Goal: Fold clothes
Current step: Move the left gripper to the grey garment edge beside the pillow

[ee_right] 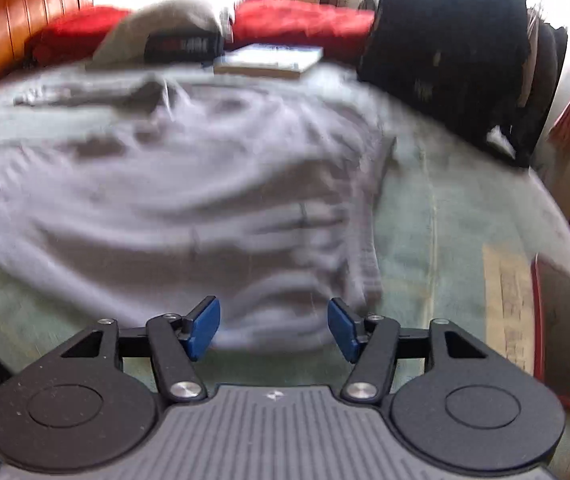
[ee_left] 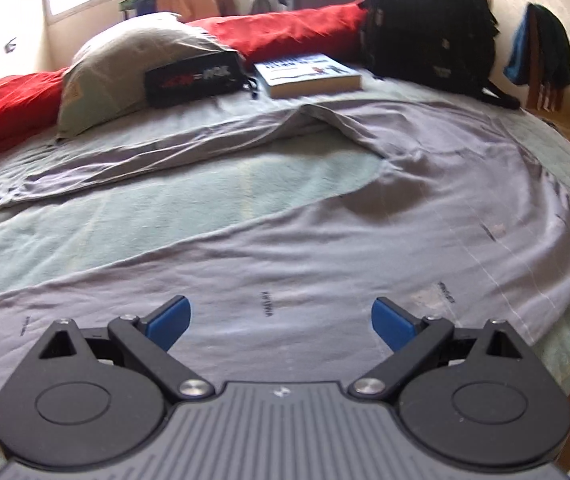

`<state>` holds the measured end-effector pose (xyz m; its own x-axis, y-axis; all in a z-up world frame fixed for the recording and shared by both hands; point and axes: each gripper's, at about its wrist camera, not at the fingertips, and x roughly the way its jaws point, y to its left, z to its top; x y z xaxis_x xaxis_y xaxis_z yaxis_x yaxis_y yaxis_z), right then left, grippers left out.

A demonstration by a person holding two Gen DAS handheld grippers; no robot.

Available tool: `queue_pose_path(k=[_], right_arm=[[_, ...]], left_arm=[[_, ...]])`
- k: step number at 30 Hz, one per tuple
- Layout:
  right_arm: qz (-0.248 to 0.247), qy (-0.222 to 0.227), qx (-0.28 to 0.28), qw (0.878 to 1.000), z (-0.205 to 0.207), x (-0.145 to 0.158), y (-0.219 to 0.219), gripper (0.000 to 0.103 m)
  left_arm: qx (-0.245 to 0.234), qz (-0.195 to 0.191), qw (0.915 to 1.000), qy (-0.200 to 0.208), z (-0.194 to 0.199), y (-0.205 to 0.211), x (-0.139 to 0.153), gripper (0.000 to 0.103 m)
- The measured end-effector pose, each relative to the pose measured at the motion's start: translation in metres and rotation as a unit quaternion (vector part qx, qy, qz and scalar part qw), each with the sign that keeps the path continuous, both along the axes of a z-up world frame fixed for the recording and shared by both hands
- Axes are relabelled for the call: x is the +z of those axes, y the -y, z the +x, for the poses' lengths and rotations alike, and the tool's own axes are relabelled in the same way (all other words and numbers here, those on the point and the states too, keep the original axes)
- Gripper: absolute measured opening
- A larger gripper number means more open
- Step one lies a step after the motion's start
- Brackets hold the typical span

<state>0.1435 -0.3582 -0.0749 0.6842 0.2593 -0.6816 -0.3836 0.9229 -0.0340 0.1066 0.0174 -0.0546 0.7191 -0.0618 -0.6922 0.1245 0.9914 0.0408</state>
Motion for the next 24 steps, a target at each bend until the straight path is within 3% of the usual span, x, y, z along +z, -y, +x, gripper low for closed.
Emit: queue_pose_path(k=[2, 6, 7, 11, 15, 19, 24], right_arm=[[0.029, 0.002, 0.004, 1.0, 0.004, 0.005, -0.012, 0.09], [-0.001, -0.05, -0.005, 0.999, 0.014, -0.018, -0.031, 0.092], [-0.015, -0.064, -0.012, 0.998, 0.016, -0.025, -0.033, 0.097], [0.029, -0.069, -0.039, 0.996, 0.021, -0.01, -0.024, 0.099], [0.095, -0.035, -0.038, 0.994, 0.056, 0.018, -0.042, 0.103], [0.129, -0.039, 0.007, 0.991, 0.114, 0.042, -0.089, 0.103], [0.102, -0.038, 0.111, 0.988, 0.164, 0.059, -0.164, 0.103]], left_arm=[[0.0, -0.012, 0.9999, -0.011, -0.002, -0.005, -0.004, 0.097], [0.004, -0.041, 0.9985, -0.035, -0.008, -0.016, -0.016, 0.097], [0.001, -0.04, 0.9985, -0.036, -0.009, -0.017, -0.015, 0.097], [-0.01, -0.035, 0.9985, -0.042, -0.009, -0.019, -0.011, 0.097], [-0.006, -0.032, 0.999, -0.031, 0.01, -0.023, 0.006, 0.097], [0.022, -0.029, 0.999, -0.025, 0.035, -0.034, 0.015, 0.097], [0.065, -0.033, 0.997, -0.026, 0.059, -0.057, 0.022, 0.097]])
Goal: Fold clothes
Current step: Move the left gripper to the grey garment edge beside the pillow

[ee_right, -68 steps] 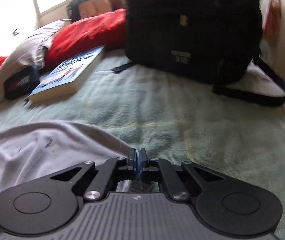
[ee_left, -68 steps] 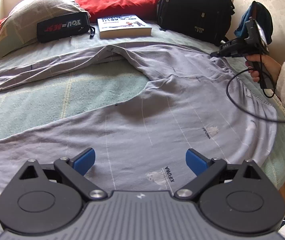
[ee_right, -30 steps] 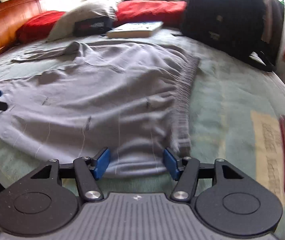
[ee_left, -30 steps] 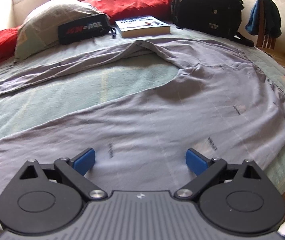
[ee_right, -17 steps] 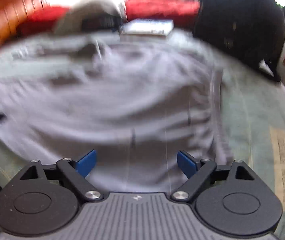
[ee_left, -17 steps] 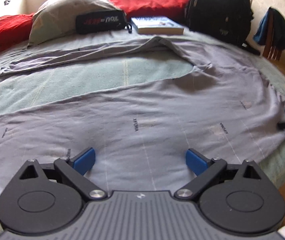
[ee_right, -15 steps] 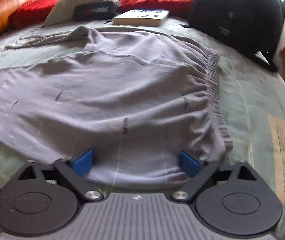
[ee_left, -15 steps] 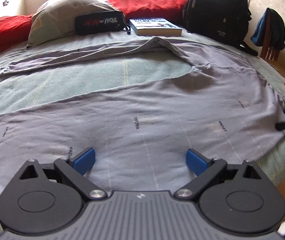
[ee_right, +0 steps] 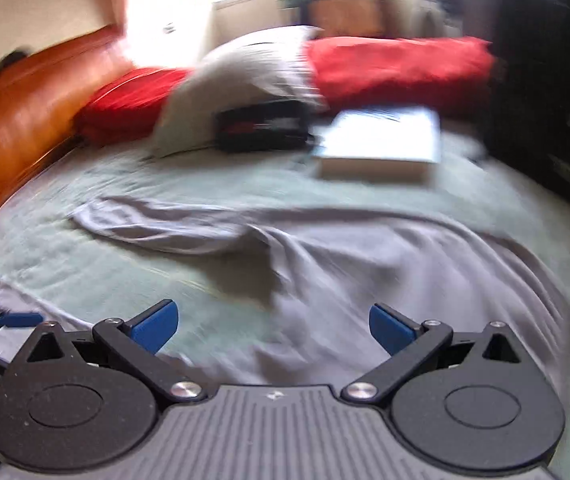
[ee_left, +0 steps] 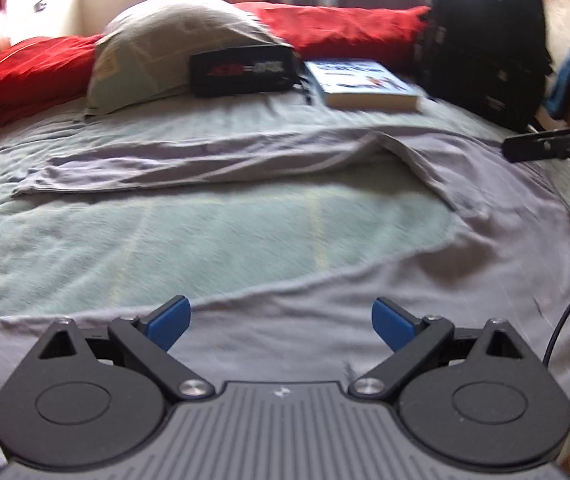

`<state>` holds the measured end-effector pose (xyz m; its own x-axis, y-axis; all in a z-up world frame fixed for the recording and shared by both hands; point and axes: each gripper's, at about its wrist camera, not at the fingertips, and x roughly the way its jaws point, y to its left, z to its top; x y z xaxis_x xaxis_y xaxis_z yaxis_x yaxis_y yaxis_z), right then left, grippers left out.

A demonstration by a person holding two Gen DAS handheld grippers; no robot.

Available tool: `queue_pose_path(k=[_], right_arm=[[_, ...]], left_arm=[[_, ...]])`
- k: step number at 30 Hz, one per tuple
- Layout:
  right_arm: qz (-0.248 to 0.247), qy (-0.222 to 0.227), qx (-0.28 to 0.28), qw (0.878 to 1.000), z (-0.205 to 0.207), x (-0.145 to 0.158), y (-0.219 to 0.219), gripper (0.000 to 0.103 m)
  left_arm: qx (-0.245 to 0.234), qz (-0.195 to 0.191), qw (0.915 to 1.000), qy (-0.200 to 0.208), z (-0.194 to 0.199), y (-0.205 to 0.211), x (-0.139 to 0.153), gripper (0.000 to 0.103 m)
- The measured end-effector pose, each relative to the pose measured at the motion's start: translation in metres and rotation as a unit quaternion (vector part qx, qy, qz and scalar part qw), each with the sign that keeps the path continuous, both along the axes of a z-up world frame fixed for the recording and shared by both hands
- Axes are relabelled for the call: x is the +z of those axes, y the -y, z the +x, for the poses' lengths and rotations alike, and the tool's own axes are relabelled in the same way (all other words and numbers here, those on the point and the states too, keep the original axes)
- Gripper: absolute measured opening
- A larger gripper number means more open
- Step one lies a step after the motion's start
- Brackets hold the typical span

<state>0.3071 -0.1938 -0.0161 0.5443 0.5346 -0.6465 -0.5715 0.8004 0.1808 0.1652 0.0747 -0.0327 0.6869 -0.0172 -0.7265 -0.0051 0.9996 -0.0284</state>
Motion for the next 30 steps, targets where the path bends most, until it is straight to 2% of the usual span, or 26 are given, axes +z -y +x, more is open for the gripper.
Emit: queue_pose_path(k=[3, 9, 12, 17, 21, 25, 30], right_arm=[[-0.012, 0.012, 0.033, 0.999, 0.018, -0.005, -0.041, 0.103], [0.024, -0.033, 0.1, 0.994, 0.038, -0.053, -0.084, 0.103], [0.061, -0.048, 0.113, 0.991, 0.037, -0.079, -0.08, 0.103], [0.104, -0.05, 0.101, 0.988, 0.046, -0.076, -0.06, 0.103], [0.138, -0.093, 0.087, 0.982, 0.062, -0.086, -0.05, 0.103], [0.119, -0.075, 0.081, 0.987, 0.058, -0.08, -0.049, 0.103], [0.098, -0.063, 0.069, 0.991, 0.057, -0.079, -0.048, 0.103]], left_arm=[[0.027, -0.013, 0.9995, -0.009, 0.015, -0.018, 0.002, 0.097], [0.068, -0.043, 0.9964, -0.028, 0.051, -0.048, 0.007, 0.097], [0.072, -0.054, 0.9954, -0.033, 0.075, -0.056, 0.011, 0.097], [0.045, -0.047, 0.9975, -0.028, 0.142, -0.05, 0.015, 0.097], [0.018, -0.054, 0.9978, -0.034, 0.2, -0.038, 0.01, 0.097], [0.016, -0.08, 0.9949, -0.06, 0.237, -0.032, -0.011, 0.095], [0.01, -0.094, 0.9915, -0.09, 0.227, -0.027, -0.036, 0.095]])
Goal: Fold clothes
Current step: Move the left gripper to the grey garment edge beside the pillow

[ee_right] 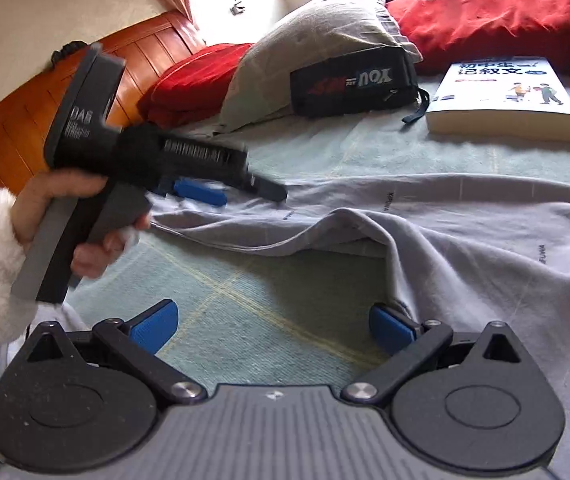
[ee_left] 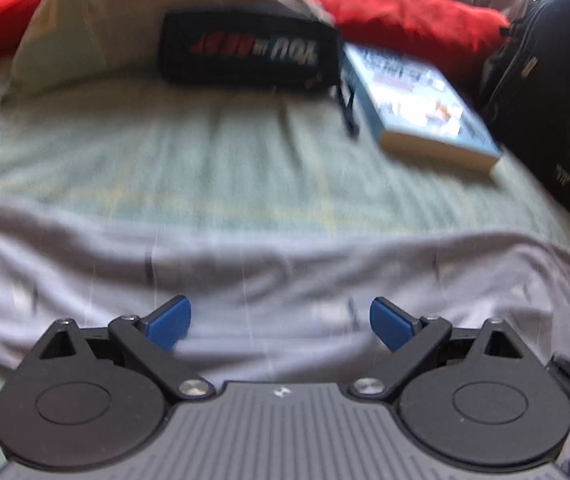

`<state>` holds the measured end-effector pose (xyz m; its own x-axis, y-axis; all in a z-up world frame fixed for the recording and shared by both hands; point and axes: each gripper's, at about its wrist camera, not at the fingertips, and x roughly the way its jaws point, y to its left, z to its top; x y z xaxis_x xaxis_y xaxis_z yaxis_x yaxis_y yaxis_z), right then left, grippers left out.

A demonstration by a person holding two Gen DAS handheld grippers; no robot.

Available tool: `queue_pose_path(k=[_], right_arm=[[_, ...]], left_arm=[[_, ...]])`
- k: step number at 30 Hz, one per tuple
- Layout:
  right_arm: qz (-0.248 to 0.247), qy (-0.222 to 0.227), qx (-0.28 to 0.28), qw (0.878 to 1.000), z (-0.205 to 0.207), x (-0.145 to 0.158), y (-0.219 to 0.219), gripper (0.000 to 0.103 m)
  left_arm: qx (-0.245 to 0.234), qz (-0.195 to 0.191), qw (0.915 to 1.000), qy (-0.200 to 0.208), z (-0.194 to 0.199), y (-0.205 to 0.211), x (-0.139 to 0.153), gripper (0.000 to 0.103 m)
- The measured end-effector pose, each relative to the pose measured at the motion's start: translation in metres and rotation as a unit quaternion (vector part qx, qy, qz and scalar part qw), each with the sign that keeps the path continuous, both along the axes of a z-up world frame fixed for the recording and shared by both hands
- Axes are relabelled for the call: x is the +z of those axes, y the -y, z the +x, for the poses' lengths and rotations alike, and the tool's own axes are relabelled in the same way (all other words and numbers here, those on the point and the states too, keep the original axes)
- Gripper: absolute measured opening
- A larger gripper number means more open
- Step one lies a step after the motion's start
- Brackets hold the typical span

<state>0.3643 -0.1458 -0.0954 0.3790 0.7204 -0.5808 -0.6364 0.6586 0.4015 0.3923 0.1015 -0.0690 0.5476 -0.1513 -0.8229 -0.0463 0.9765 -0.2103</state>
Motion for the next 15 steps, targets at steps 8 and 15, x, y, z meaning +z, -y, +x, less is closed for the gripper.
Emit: queue_pose_path(k=[8, 15], right_arm=[[0.01, -0.01, -0.006, 1.0, 0.003, -0.003, 0.002, 0.103], [0.012, -0.012, -0.008, 1.0, 0.002, -0.003, 0.002, 0.103]], left_arm=[[-0.013, 0.0, 0.9999, -0.011, -0.039, 0.0, 0.007, 0.096], [0.0, -0.032, 0.9991, 0.027, -0.001, -0.009, 0.037, 0.096]])
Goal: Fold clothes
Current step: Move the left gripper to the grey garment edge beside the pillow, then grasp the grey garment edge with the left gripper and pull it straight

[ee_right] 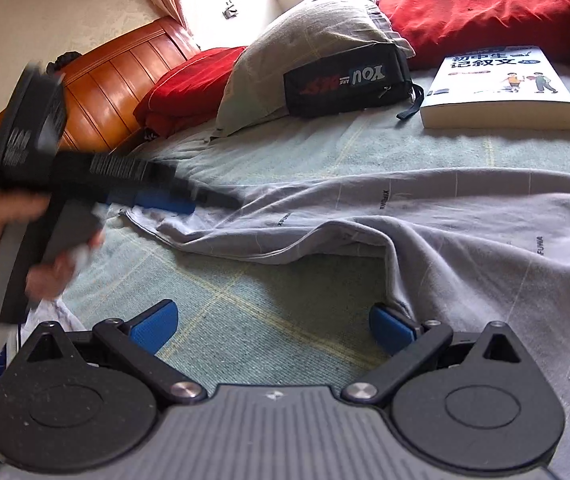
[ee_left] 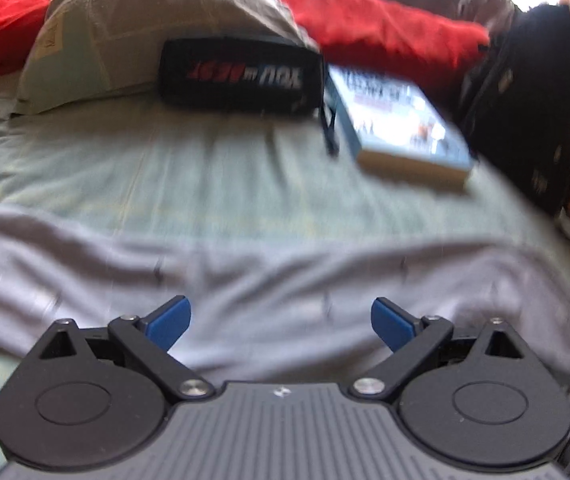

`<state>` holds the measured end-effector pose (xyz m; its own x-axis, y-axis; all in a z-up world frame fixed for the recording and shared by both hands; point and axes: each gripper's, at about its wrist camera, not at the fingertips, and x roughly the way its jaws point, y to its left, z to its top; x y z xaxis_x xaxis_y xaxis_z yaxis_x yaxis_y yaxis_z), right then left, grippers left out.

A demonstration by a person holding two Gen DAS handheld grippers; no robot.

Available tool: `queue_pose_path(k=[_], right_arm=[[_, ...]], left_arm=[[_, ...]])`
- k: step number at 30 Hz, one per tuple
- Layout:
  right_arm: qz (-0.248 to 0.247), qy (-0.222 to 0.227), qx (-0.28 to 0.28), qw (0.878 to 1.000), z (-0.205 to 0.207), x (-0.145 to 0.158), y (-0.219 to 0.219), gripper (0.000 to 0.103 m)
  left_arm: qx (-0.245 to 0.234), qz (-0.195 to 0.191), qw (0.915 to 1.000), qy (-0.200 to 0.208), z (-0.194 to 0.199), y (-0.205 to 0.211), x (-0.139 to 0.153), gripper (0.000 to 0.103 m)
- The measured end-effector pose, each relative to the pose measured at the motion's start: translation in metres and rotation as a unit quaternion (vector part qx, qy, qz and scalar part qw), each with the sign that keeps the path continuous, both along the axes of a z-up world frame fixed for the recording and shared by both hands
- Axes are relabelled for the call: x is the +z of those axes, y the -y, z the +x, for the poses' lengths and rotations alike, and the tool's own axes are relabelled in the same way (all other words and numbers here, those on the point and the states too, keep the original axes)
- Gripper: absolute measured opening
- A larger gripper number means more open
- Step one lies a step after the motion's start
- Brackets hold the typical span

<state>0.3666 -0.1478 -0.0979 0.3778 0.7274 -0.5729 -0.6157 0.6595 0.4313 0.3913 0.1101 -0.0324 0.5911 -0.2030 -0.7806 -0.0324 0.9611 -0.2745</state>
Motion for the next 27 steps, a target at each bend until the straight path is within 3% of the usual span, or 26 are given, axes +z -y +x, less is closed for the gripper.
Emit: queue_pose_path(k=[3, 6, 10, 24, 27], right_arm=[[-0.001, 0.0, 0.001, 1.0, -0.001, 0.001, 0.0, 0.103], [-0.006, 0.001, 0.005, 1.0, -0.003, 0.003, 0.0, 0.103], [-0.018, 0.006, 0.009, 1.0, -0.006, 0.004, -0.002, 0.103], [-0.041, -0.014, 0.026, 0.999, -0.011, 0.008, -0.005, 0.103], [-0.043, -0.014, 0.025, 0.999, -0.011, 0.008, -0.006, 0.103]], left_arm=[[0.011, -0.033, 0.9991, -0.024, 0.036, -0.004, -0.006, 0.096], [0.016, 0.013, 0.9989, -0.043, 0.066, 0.004, -0.014, 0.096], [0.027, 0.031, 0.9957, -0.083, 0.089, 0.004, -0.032, 0.096], [-0.016, 0.025, 0.9953, -0.092, 0.01, 0.017, -0.037, 0.096], [-0.015, 0.028, 0.9956, -0.089, 0.009, 0.017, -0.028, 0.096]])
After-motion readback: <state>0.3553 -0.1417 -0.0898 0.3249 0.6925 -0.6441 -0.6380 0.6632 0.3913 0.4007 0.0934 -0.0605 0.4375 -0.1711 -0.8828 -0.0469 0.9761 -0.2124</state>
